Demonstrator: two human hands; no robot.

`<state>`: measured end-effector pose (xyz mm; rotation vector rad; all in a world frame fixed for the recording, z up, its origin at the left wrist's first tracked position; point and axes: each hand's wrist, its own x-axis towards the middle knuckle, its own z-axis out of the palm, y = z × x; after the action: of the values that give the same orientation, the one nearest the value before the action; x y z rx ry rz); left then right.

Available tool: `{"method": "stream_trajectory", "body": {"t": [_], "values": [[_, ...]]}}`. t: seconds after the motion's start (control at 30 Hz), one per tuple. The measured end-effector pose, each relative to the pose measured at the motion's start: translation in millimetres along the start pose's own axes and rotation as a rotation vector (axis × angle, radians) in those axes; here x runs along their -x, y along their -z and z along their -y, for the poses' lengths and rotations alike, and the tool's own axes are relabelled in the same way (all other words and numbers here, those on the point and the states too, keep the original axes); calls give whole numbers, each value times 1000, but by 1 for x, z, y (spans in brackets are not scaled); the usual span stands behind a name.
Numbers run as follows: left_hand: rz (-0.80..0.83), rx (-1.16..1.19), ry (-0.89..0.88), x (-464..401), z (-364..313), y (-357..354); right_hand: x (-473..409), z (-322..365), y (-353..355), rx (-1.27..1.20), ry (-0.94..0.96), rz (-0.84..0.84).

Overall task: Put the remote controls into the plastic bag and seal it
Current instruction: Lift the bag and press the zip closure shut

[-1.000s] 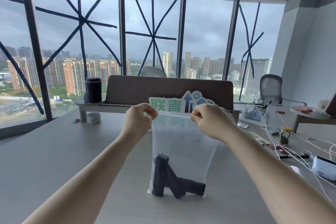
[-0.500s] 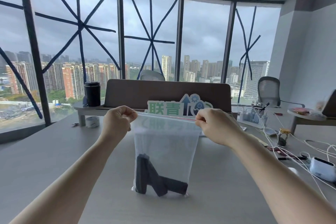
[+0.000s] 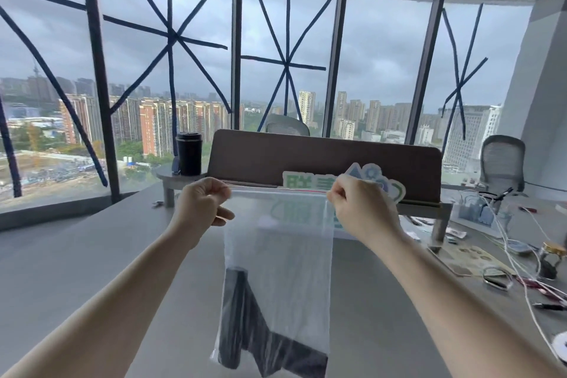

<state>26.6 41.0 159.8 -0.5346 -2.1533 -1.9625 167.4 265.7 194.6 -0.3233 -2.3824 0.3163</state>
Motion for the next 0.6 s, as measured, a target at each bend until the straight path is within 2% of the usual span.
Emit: {"method": "stream_trajectory", "body": {"t": [0.07,0.17,0.33,0.47,0.6], "values": [[-2,19,47,-27,16,7,-32,5,-41,-112,-59,55],[-78,46,38,-71,24,23,-75,26,-83,-273,-85,15],[-224,135,14,-129,41,55,-109,57,-120,-419,-8,-29],[-222,105,71,-139,97,76,-88,58,-173,-383,-3,130],[-197,94,179,-107,163,81,-45,54,-221,-331,-41,329]]}}
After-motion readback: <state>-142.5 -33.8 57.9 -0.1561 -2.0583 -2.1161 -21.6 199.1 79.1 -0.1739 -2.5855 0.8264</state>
